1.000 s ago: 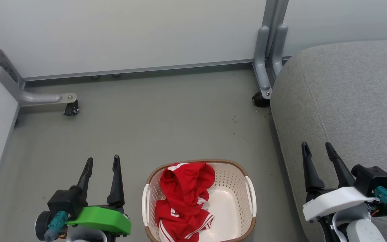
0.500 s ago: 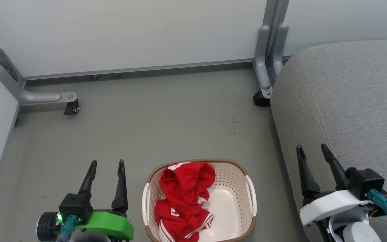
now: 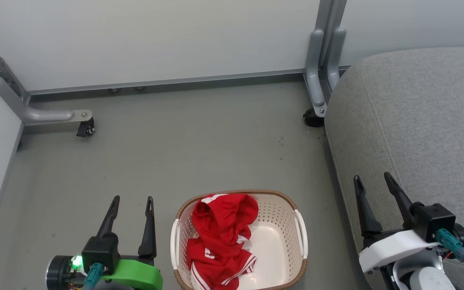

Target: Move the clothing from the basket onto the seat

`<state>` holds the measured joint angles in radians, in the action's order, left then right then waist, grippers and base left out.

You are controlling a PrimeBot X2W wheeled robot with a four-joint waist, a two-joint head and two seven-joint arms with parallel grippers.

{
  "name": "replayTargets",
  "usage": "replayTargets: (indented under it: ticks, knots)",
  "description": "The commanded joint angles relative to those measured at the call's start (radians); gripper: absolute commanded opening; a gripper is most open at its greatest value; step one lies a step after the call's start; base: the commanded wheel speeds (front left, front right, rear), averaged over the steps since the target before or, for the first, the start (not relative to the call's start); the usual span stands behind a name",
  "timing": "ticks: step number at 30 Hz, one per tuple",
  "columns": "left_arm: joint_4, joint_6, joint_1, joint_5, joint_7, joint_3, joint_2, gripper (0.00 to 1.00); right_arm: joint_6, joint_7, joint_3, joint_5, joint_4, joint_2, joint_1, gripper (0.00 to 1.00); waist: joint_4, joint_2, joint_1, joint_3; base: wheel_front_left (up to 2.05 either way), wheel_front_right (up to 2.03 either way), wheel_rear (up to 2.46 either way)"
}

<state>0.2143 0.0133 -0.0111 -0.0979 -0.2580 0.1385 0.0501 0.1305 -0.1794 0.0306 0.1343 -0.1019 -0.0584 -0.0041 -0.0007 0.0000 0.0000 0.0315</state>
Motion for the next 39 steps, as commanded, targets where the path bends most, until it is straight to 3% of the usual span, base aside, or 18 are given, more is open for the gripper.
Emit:
replayTargets:
  ticks: [1,17,22,29,39]
  knots:
    - [0.002,-0.003,0.002,0.021,-0.009,0.004,0.002,1.00,0.000,-0.008,0.000,-0.015,0.004,-0.004,0.013,1.00,0.001,0.0000,0.0000,0.001,0.00,0.00,0.00]
    - [0.010,-0.005,-0.005,-0.003,-0.007,0.000,0.001,1.00,0.000,-0.001,-0.005,0.000,0.001,-0.003,0.003,1.00,0.001,0.0000,0.0000,0.007,0.00,0.00,0.00]
    - [0.017,0.001,-0.041,-0.001,-0.007,0.020,0.001,1.00,0.000,-0.001,-0.006,-0.003,0.025,-0.003,-0.025,1.00,-0.001,0.0000,0.0000,0.055,0.00,0.00,0.00]
    - [0.150,0.014,-0.174,-0.026,-0.007,0.130,0.001,1.00,0.000,0.002,0.006,-0.008,0.076,-0.012,-0.095,1.00,-0.023,0.0000,0.0000,0.185,0.00,0.00,0.00]
    - [0.470,0.007,-0.454,-0.154,0.012,0.375,0.003,1.00,0.000,-0.009,0.050,-0.016,0.131,-0.025,-0.228,1.00,-0.085,0.0000,0.0000,0.413,0.00,0.00,0.00]
